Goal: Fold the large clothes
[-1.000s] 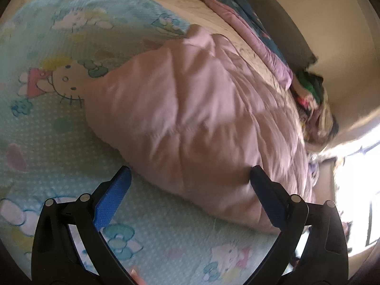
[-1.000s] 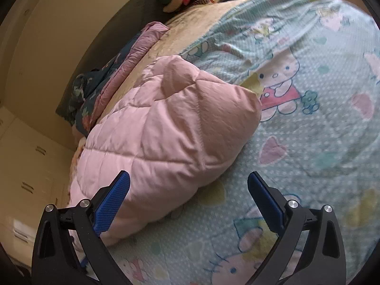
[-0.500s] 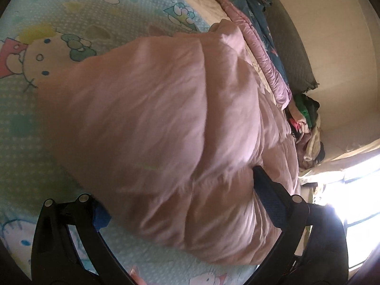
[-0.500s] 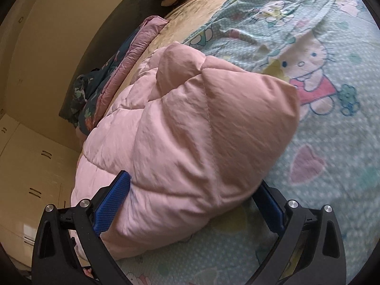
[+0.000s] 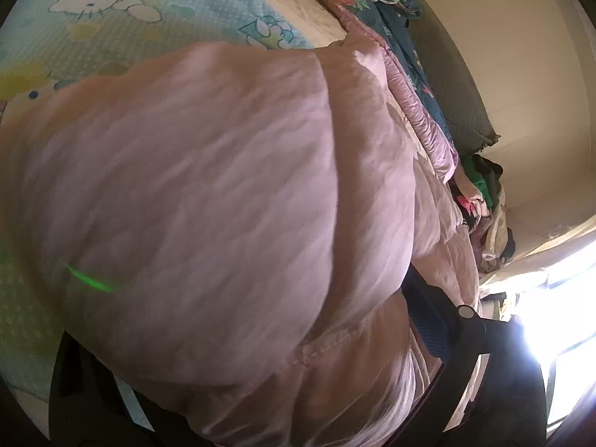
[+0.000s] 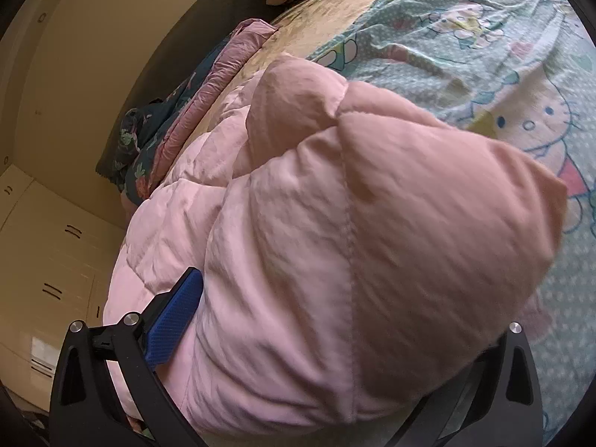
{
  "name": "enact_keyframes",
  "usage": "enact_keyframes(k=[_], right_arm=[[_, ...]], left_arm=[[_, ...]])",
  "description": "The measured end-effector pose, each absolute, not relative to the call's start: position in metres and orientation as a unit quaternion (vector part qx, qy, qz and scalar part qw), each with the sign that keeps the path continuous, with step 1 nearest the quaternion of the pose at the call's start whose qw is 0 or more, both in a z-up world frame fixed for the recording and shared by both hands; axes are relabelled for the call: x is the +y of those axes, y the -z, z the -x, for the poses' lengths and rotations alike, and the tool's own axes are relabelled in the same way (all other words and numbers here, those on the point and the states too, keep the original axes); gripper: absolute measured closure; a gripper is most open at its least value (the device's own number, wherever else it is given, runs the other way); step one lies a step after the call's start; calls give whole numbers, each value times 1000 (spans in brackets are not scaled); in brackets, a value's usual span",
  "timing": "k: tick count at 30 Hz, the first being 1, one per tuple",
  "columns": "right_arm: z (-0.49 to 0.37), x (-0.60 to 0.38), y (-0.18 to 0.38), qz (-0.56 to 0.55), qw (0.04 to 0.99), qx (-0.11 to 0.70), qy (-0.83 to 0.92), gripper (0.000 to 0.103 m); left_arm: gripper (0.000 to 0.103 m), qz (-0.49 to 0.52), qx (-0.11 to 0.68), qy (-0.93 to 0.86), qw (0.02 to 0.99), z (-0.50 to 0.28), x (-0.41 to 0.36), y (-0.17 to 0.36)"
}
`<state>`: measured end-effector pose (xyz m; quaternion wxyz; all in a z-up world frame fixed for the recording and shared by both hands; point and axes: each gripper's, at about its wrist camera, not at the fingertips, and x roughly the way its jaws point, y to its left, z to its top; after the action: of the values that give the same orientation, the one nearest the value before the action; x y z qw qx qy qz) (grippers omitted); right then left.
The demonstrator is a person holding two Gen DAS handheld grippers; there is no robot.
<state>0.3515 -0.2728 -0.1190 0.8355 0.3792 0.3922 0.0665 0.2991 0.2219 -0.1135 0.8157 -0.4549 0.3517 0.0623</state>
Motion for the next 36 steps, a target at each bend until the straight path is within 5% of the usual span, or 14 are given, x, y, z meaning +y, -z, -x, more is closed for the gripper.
enact_keyframes(k=[4, 15, 36], right_arm=[[-355, -271, 119, -378, 839, 383, -81, 14], [-353, -255, 101, -312, 875, 357, -102, 49], [-351, -231, 78, -179, 916, 346, -97, 65]], left_arm=[[15, 441, 349, -61, 825, -304, 222, 111], [56, 347, 325, -62, 878, -318, 200, 81], [68, 266, 324, -72, 905, -324, 185, 62]])
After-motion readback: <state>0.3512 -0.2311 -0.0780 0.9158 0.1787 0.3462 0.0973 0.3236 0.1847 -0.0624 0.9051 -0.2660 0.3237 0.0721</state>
